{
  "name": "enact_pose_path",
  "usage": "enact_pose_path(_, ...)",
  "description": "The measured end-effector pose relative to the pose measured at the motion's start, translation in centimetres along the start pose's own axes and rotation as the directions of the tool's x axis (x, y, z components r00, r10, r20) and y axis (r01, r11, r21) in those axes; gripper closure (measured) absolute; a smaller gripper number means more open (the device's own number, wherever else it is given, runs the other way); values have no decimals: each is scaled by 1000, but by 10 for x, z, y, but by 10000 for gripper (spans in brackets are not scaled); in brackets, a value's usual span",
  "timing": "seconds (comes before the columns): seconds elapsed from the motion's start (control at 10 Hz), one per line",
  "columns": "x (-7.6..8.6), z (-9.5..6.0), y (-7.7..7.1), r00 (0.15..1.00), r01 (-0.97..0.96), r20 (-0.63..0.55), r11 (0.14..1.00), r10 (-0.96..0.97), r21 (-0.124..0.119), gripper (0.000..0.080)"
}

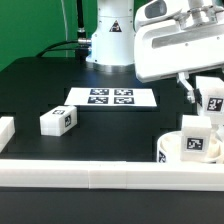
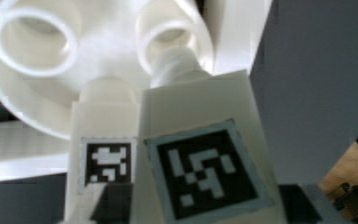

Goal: Assemble stool

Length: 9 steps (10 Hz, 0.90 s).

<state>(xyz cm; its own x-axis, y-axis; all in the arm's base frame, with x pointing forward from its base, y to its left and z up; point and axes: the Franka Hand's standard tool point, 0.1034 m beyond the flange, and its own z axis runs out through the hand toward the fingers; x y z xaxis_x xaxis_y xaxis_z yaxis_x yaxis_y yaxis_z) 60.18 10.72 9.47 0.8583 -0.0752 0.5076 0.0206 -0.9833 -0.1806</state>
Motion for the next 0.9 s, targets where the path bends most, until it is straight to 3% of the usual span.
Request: enact_pose_path(0.9, -3, 8, 1, 1000, -6, 9, 1000, 6, 2, 473)
